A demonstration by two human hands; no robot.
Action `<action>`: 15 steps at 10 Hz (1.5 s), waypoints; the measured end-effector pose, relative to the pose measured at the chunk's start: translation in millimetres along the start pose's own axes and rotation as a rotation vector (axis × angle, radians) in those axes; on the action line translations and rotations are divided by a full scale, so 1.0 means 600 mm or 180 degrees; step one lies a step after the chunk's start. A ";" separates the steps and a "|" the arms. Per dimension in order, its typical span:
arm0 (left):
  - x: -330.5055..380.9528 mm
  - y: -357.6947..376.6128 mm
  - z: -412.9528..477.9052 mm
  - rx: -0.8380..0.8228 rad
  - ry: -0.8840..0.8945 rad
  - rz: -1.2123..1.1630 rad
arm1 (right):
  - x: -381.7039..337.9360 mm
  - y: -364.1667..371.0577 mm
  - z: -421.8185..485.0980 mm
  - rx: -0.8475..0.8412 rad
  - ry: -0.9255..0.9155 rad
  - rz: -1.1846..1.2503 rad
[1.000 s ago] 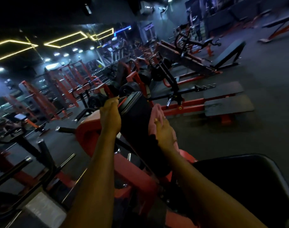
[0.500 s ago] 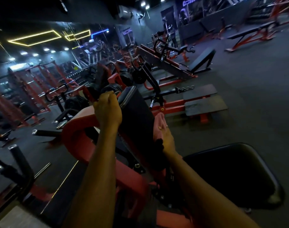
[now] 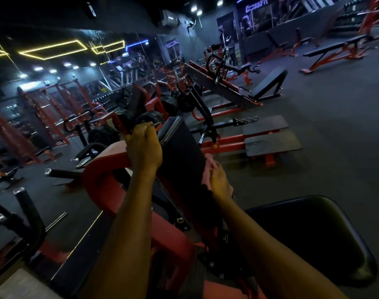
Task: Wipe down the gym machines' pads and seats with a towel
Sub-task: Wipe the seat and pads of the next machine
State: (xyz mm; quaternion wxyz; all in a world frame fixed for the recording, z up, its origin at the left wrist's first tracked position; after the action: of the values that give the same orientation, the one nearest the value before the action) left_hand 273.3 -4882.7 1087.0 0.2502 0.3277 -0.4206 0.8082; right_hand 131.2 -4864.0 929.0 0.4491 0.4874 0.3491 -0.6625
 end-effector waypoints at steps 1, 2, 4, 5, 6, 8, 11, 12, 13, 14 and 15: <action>0.002 0.000 0.000 -0.0041 -0.0051 -0.0072 | -0.072 0.019 0.031 0.0167 -0.0725 0.0685; 0.003 0.000 -0.002 -0.0080 -0.0096 -0.0043 | -0.153 0.045 0.055 0.0104 -0.1394 0.0610; 0.000 0.003 0.000 -0.0068 -0.0129 -0.0122 | -0.072 0.053 0.038 0.0017 -0.1629 0.0523; -0.001 0.005 0.000 -0.0026 -0.0103 -0.0189 | 0.008 0.045 0.019 0.0153 -0.0998 0.0164; -0.001 0.004 0.003 -0.0035 -0.0114 -0.0373 | 0.060 0.016 -0.011 0.0184 -0.1095 -0.0290; 0.005 0.003 -0.006 -0.0029 -0.0221 -0.0385 | 0.162 0.007 -0.018 -0.0173 -0.0322 -0.0339; -0.019 0.013 0.021 0.0012 -0.0083 -0.0529 | 0.205 0.014 -0.034 0.0083 0.0284 -0.0291; -0.021 0.012 0.024 0.0043 -0.0100 -0.0617 | 0.202 0.001 0.038 0.0248 0.1378 0.0303; -0.016 0.012 0.020 0.0096 -0.0070 -0.0584 | 0.183 -0.007 0.024 0.0256 0.1395 0.0314; -0.021 0.012 0.023 0.0116 -0.0020 -0.0594 | 0.161 -0.010 -0.071 0.0323 0.0828 0.0812; -0.023 0.013 0.024 0.0072 -0.0018 -0.0590 | 0.172 -0.008 -0.072 0.0341 0.0923 0.0654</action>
State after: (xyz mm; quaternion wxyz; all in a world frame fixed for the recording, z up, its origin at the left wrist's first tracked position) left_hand 281.8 -4900.7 1079.1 0.3190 0.3703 -0.3799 0.7854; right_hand 128.6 -4849.8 818.3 0.4327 0.6341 0.3228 -0.5537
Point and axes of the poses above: each hand's wrist, its own z-axis towards the middle knuckle, its own y-axis out of the palm, x = y × z, the point moved 1 cm from there along z, towards the middle knuckle, and after that the axes turned 13 degrees about -y, right-handed, at the moved point
